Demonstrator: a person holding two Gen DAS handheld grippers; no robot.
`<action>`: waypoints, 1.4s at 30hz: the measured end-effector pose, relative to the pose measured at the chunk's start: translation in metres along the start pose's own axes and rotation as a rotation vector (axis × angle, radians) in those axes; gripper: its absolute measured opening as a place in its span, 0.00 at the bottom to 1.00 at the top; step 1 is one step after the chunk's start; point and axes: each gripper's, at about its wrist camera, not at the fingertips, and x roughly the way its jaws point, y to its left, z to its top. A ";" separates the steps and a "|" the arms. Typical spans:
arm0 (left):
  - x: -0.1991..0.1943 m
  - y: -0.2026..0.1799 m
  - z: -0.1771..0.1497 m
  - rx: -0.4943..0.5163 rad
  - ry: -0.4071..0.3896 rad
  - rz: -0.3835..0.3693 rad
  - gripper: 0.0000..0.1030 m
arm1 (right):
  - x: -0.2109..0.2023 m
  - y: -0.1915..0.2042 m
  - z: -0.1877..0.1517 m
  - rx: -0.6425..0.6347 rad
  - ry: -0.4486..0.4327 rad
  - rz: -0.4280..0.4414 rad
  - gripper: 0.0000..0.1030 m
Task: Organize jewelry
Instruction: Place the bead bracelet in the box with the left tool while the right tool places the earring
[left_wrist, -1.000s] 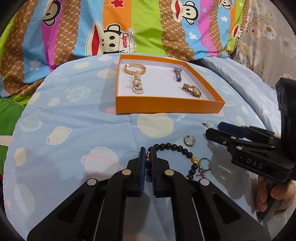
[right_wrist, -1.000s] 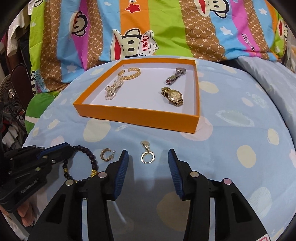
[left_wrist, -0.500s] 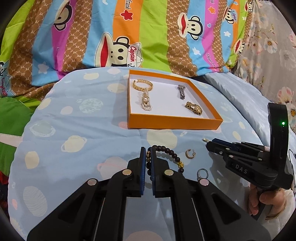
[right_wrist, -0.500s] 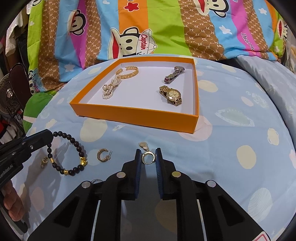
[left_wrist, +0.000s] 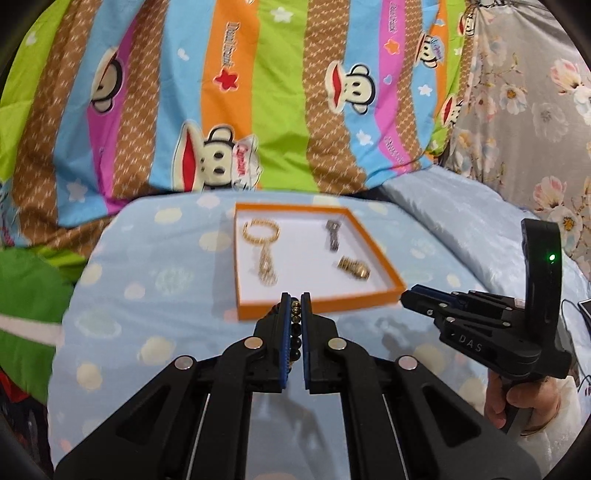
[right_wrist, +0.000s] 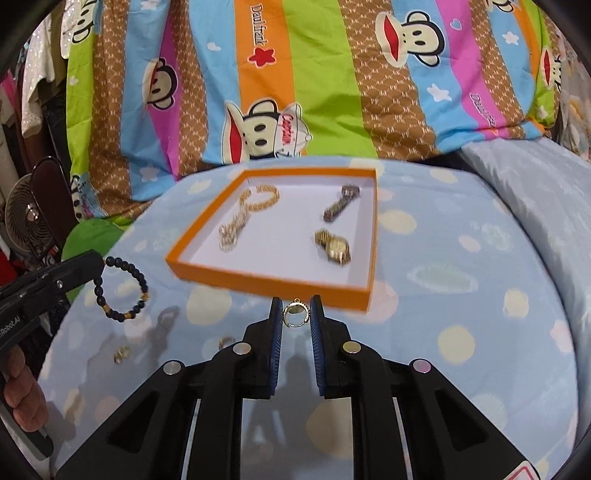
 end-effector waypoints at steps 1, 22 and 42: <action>0.003 -0.003 0.014 0.008 -0.008 -0.018 0.04 | 0.001 -0.001 0.011 -0.005 -0.009 -0.005 0.13; 0.196 0.015 0.094 -0.047 0.162 0.029 0.04 | 0.160 -0.029 0.110 0.061 0.174 0.015 0.14; 0.095 0.013 0.099 -0.061 -0.022 0.141 0.49 | 0.057 -0.019 0.108 0.014 -0.005 -0.008 0.34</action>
